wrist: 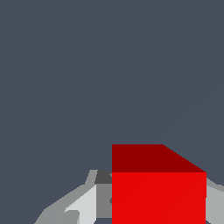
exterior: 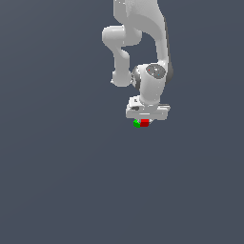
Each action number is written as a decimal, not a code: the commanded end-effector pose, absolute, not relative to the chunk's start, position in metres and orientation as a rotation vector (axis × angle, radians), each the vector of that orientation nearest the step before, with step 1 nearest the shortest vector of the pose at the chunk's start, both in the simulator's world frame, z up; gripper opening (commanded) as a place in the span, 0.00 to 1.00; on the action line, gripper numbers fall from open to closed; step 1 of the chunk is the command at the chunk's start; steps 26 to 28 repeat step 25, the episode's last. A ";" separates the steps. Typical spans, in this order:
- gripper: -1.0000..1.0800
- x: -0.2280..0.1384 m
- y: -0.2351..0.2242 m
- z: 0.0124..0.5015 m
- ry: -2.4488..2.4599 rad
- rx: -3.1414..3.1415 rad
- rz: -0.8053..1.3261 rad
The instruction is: Stack the red cube on top of the green cube.
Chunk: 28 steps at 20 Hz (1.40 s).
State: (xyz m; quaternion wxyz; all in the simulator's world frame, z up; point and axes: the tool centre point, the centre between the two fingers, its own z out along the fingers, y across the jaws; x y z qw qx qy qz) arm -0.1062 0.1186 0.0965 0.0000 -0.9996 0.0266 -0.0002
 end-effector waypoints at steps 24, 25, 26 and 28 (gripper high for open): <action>0.96 -0.158 0.096 0.066 0.084 -3.140 0.000; 0.96 -0.158 0.096 0.066 0.084 -3.140 0.000; 0.96 -0.158 0.096 0.066 0.084 -3.140 0.000; 0.96 -0.158 0.096 0.066 0.084 -3.140 0.000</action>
